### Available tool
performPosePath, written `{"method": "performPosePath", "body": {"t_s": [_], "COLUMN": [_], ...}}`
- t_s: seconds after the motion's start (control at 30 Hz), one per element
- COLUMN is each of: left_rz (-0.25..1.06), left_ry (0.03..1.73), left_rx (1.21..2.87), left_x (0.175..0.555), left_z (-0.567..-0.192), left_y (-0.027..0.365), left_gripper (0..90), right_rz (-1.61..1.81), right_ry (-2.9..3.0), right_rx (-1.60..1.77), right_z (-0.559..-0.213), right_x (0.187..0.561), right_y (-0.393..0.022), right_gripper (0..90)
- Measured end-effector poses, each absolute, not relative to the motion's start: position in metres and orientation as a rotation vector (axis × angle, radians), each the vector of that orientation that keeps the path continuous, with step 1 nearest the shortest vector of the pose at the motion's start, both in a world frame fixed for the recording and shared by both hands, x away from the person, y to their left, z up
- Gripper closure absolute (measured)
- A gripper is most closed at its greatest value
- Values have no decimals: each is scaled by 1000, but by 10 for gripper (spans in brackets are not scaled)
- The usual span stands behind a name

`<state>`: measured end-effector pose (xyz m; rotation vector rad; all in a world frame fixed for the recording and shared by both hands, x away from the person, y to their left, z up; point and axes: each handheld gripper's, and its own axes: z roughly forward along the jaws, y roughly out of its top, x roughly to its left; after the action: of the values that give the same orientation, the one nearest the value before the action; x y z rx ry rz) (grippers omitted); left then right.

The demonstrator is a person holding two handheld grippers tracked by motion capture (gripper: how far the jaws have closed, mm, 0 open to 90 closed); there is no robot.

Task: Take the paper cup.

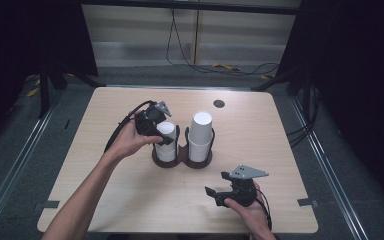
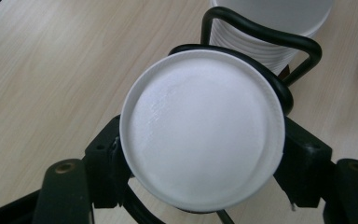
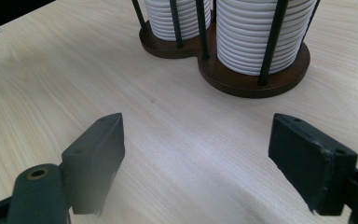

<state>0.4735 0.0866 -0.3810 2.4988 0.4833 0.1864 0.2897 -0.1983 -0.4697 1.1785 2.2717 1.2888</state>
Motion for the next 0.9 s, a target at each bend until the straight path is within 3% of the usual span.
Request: {"method": "performPosePath", "body": {"t_s": [0.9], "left_rz": [199], "left_ry": [473], "left_rx": [2388], "left_x": [468], "left_z": [-357], "left_y": [104], "left_gripper": [318], "right_rz": [1281], "right_ry": [2269], "right_rx": [1184], "right_z": [-470], "right_x": [290], "right_y": [-198], "right_gripper": [182]}}
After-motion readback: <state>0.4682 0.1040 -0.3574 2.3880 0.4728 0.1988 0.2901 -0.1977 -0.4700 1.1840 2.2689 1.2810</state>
